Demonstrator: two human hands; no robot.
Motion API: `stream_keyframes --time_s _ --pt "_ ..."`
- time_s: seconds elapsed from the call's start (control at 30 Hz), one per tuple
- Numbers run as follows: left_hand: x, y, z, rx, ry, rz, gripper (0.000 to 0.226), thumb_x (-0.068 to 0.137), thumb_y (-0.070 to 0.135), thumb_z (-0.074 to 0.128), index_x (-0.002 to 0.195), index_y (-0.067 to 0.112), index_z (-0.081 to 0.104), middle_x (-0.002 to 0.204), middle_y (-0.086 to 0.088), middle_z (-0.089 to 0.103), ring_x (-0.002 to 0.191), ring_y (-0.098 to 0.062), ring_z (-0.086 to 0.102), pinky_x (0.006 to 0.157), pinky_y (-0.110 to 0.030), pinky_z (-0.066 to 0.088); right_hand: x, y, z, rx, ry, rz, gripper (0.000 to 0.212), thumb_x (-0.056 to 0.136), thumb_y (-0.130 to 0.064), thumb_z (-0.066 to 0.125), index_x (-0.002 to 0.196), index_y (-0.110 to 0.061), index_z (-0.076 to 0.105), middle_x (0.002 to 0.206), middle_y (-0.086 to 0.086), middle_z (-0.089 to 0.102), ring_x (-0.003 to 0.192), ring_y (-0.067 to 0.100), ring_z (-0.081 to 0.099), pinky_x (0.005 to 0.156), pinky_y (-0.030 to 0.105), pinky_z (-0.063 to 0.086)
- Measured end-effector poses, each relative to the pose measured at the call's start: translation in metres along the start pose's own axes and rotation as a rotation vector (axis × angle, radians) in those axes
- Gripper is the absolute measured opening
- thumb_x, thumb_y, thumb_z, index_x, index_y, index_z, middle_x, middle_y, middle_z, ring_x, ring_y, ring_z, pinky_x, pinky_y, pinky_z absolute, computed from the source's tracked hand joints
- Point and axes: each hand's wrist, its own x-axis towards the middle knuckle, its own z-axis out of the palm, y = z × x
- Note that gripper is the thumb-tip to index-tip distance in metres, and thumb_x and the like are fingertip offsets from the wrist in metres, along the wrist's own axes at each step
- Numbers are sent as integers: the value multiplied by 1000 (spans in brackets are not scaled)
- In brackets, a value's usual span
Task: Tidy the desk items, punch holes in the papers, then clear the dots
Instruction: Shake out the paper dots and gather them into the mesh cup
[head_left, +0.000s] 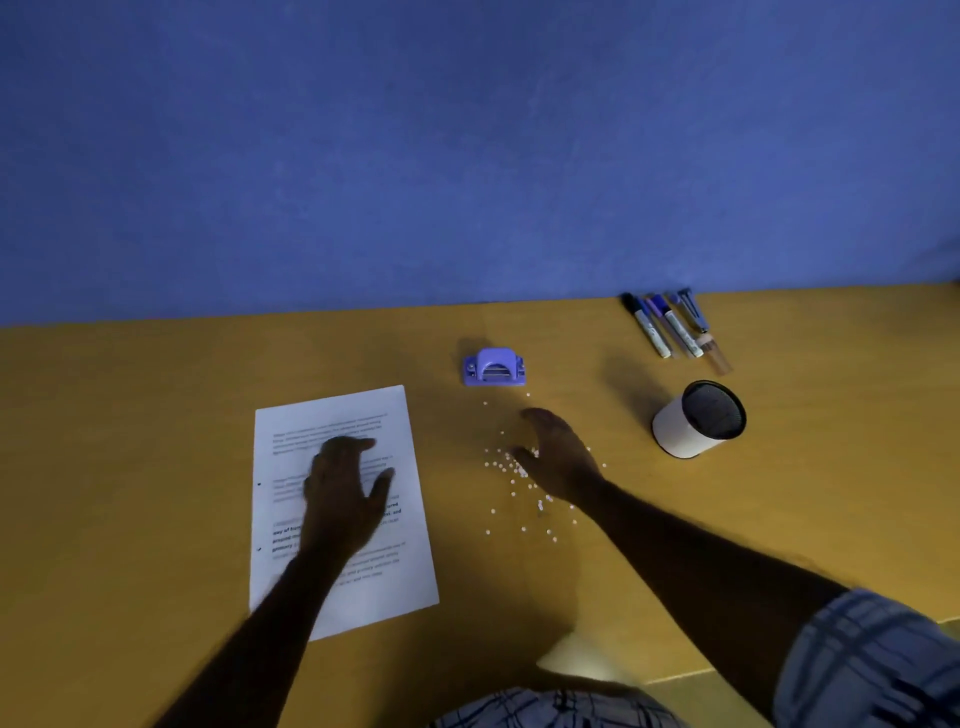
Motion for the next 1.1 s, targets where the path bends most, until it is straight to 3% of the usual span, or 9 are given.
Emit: stream_keyframes --time_s 0.13,0.33,0.5,0.7,0.8,0.9,1.0,1.1 --pt "22 34 28 71 -162 217 54 89 36 65 136 13 51 142 -7 49 134 -25 43 107 -44 36 24 20 -7 -70 -64 -12 77 92 -35 62 153 -11 22 159 9 27 144 27 30 117 42 31" --pt "58 74 66 237 -407 365 74 93 47 53 152 14 24 159 -5 28 146 -22 26 117 -42 25 45 38 2 -144 -81 -134 82 93 -40 57 155 -9 13 163 10 14 150 26 14 121 37 16" --pt "75 80 88 365 -423 460 73 96 44 49 153 10 19 161 -8 21 147 -25 23 118 -45 25 30 45 14 -245 -98 -287 84 91 -56 46 155 -9 14 164 11 8 151 25 6 120 39 7" --pt "72 77 97 425 -366 550 69 97 43 40 152 4 25 160 -18 20 147 -35 23 116 -54 26 -10 57 21 -337 -207 -518 83 93 -55 44 156 -13 9 164 8 3 151 20 -2 123 36 -2" --pt "69 75 100 430 -381 583 76 92 52 23 150 3 28 159 -20 21 147 -38 21 117 -57 22 -24 67 16 -255 -207 -584 74 97 -53 38 156 -18 11 164 5 12 152 18 4 123 35 3" --pt "60 71 105 440 -386 608 79 91 55 23 150 3 29 160 -19 17 149 -36 16 119 -57 18 -31 88 9 -199 -82 -454 67 97 -50 35 155 -22 14 163 1 11 151 14 1 123 38 7" --pt "48 69 107 429 -393 643 81 92 58 31 151 2 28 160 -18 18 149 -34 15 119 -56 19 -34 116 1 -213 21 -157 70 95 -55 22 152 -26 -5 161 -3 -7 150 12 -8 124 45 9" --pt "26 67 110 426 -418 715 82 93 61 32 152 4 26 161 -15 16 150 -31 12 120 -55 18 -34 129 5 -189 38 -57 76 95 -63 16 154 -24 -9 163 -1 -13 151 14 -12 124 40 2"
